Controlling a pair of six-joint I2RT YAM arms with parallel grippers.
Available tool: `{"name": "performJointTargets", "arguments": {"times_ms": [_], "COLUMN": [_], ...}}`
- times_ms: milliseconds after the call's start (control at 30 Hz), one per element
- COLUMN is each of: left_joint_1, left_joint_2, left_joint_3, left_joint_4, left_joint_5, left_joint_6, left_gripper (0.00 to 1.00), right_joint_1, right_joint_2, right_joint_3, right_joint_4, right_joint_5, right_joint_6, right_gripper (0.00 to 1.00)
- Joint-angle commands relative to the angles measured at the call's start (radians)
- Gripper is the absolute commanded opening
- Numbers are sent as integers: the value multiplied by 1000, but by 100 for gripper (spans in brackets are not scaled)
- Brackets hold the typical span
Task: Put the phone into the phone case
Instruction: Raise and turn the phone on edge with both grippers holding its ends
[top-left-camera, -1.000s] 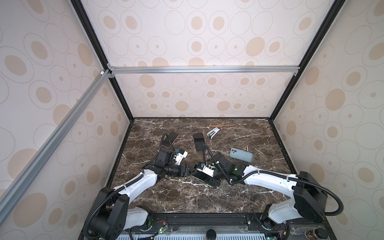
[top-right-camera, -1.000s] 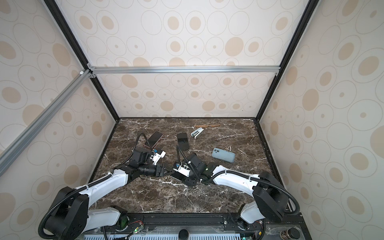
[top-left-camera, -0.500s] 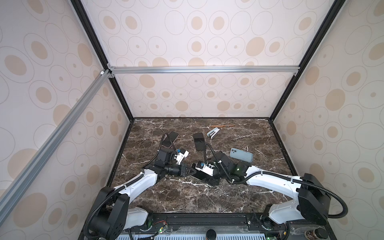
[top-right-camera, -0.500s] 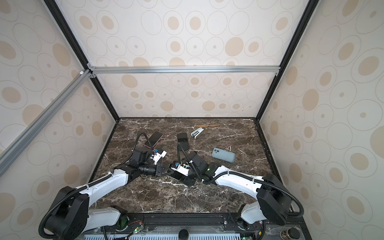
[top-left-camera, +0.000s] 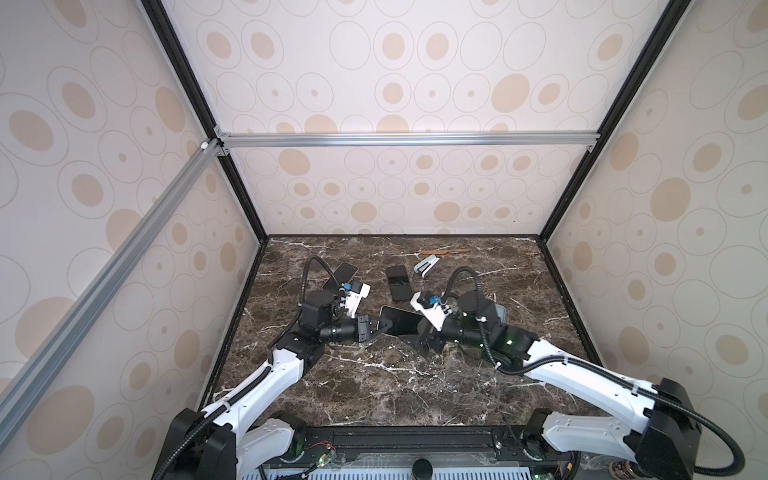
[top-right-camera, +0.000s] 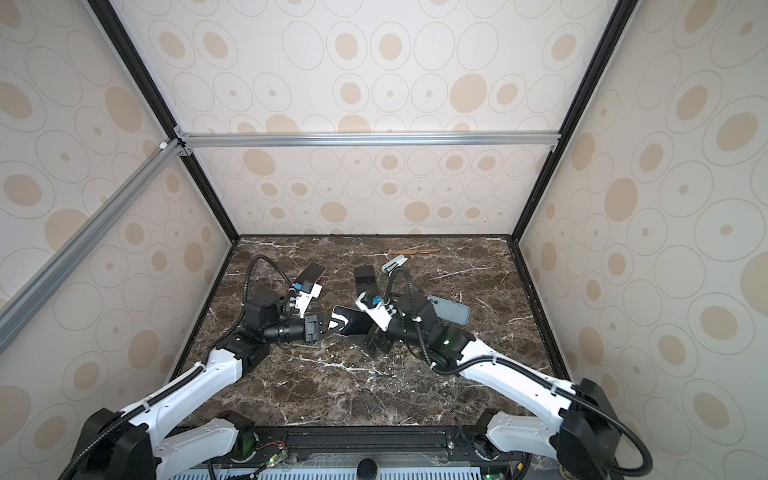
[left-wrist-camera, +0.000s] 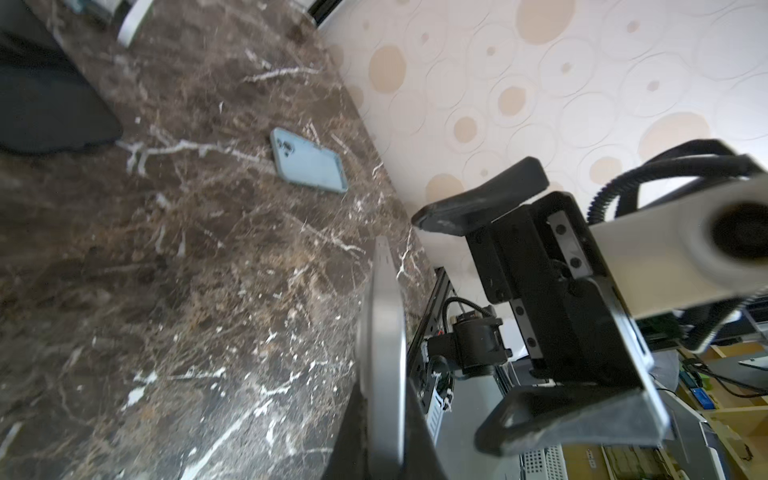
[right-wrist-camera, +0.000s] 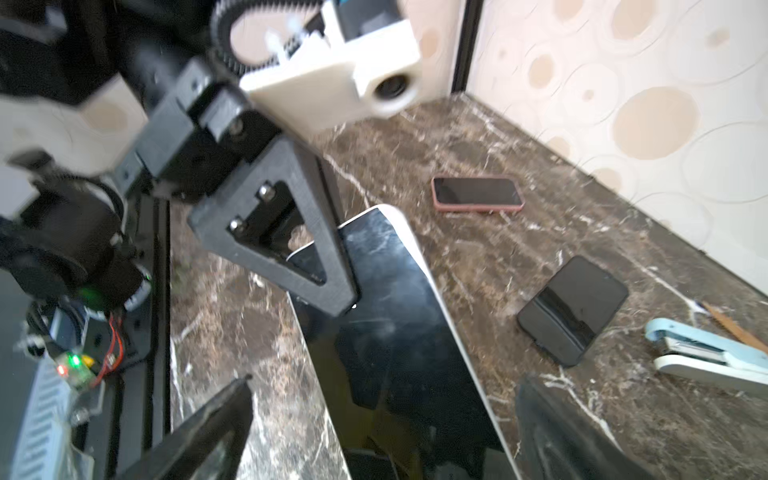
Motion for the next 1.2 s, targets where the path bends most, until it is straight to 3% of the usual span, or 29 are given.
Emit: {"name": "performJointTargets", "arguments": {"times_ms": [0,133,267,367,533,633,800,1000,1167], "left_joint_1": [-2,0,0,0,-2,-2,-3,-5,-6], "left_joint_2": [-40,-44,-45,-47,-32,-28,-20,-13,-10], "left_joint_3": [64,118,146,154,162,137,115,130,131], "left_joint_4": [242,363,547,642,656,717,774,686,663], "left_joint_5": [-3,6,28,48,59,68,86,112,121], "left_joint_6": [-111,-193,-274,-309,-314,-347,-382,-318,-294], "left_gripper": [0,0,0,0,0,0,0,0,0], "right_joint_1": [-92,-280,-387,-424,-426,-418,-372,-312,-310], "right_joint_2": [-99,-165,-175,-150,-75,-47,-24,13,20], "right_joint_3": [-47,-9,7,37,100,101,119,156,144], "right_joint_4": [163,148,184,221,336,414,406,356,403], "right_joint_5": [-94,-310,-467,-563,-768,-795,-797,-787,-769], "right_joint_6": [212,369,478,550,657,717,704,669,692], "right_gripper": [100,82,79,79,73,68,58,46,29]}}
